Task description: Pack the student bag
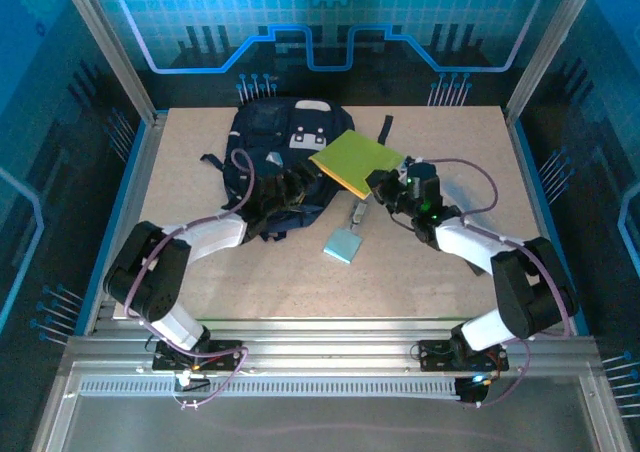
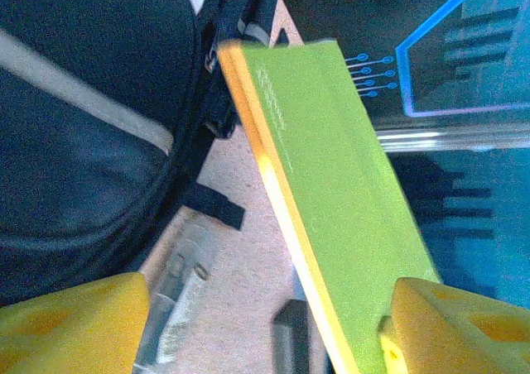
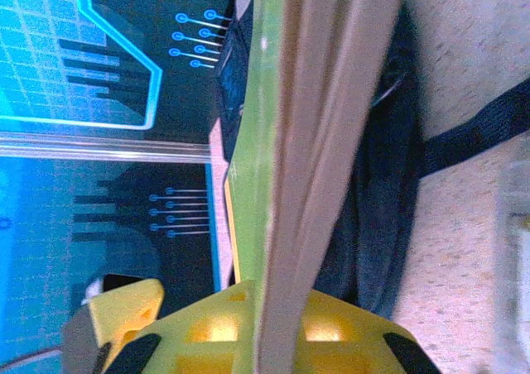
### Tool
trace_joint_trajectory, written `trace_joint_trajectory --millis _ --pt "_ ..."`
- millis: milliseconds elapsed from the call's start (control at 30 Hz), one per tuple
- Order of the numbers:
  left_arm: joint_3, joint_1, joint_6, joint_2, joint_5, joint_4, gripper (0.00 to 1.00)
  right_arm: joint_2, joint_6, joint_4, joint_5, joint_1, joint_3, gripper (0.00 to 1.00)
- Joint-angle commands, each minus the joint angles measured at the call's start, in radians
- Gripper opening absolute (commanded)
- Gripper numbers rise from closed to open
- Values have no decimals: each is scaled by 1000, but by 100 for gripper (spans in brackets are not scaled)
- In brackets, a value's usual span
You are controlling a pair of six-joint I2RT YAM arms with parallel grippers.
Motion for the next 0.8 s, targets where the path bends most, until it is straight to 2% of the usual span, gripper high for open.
trace_joint_trajectory --millis 0,167,300,533,767 --pt "147 40 333 -63 59 -361 79 -86 -177 -114 -45 -39 51 0" --pt "408 44 761 -1 -58 -792 80 -192 -337 -325 -54 -99 43 0" --pt "547 45 962 102 -128 -958 81 -271 -409 -438 -84 -154 25 0" --pt "704 27 1117 299 -127 -1111 82 -392 -466 -569 -112 -231 -16 0" --pt "782 -11 1166 434 -144 -1103 90 -426 -468 -579 -150 -268 -56 0"
